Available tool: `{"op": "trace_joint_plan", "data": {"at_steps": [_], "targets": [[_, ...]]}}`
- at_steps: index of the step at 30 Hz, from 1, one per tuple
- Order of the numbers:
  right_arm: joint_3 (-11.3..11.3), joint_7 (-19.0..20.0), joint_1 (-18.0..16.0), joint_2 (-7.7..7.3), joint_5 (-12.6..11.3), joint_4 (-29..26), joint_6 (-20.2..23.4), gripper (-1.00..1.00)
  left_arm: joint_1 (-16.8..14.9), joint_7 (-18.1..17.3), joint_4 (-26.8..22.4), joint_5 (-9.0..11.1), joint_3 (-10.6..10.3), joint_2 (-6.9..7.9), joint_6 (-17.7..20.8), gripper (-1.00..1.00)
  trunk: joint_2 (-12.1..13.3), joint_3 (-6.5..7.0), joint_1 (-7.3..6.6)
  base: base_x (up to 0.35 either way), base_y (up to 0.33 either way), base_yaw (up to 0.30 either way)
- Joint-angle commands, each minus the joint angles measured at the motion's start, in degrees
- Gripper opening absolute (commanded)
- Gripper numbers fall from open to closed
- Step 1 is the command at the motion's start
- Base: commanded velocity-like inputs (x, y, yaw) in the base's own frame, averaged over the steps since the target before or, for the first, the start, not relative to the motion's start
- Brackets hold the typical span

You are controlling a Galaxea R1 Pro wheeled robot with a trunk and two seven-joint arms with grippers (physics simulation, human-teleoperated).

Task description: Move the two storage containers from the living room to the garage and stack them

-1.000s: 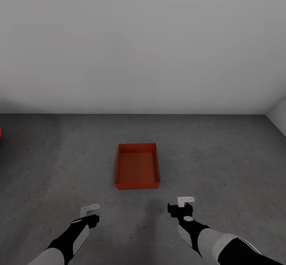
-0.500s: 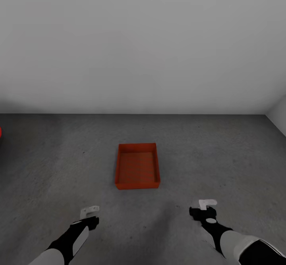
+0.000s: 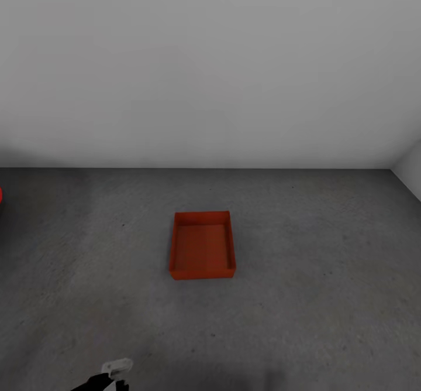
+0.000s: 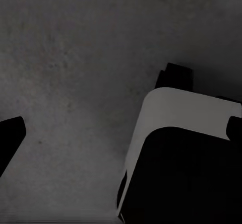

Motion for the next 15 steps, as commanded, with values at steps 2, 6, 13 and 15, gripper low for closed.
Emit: {"op": "trace_joint_plan", "data": {"at_steps": [2,6,13,15], "targets": [[0.52,0.56,2.22,0.15,-0.60,0.15,-0.02,1.00,0.14,0.15,0.21,0.44,-0.43,0.37,0.23,1.00,-0.02,-0.02,0.00,0.000,0.000,0.000],[0.36,1.88,7.75,0.72,-0.73,0.16,-0.20,1.00,4.39,-0.11,0.36,0.28,-0.43,0.67,-1.90,1.00,-0.02,0.01,0.00,0.000,0.000,0.000],[0.15,2.30,13.20,2.21,-0.84,0.16,-0.80,1.00,10.18,-5.28,0.46,0.18,-0.43,0.85,-7.81,1.00,-0.02,0.47,0.00,0.000,0.000,0.000],[0.13,2.33,13.69,2.39,-0.87,0.16,-0.90,1.00,11.47,-7.32,0.46,0.07,-0.43,0.78,-8.33,1.00,-0.02,0.64,0.00,0.000,0.000,0.000]]}}
